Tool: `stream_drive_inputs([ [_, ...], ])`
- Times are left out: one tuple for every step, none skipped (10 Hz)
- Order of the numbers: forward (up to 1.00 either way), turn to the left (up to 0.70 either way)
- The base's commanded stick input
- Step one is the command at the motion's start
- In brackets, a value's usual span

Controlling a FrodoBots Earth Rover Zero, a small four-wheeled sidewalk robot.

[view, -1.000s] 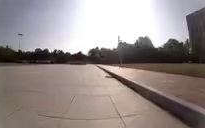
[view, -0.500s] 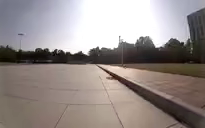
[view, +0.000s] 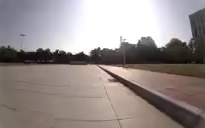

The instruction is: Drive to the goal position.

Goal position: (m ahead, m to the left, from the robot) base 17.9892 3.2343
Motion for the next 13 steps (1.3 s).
stream_drive_inputs([
  [0.70,0.01],
  [0.70,0.01],
  [0.70,0.01],
  [0.70,0.01],
  [0.70,0.01],
  [0.70,0.01],
  [0.70,0.01],
  [0.70,0.01],
  [0.70,0.01],
  [0.70,0.01],
  [0.70,0.01],
  [0.70,0.01],
  [0.70,0.01],
])
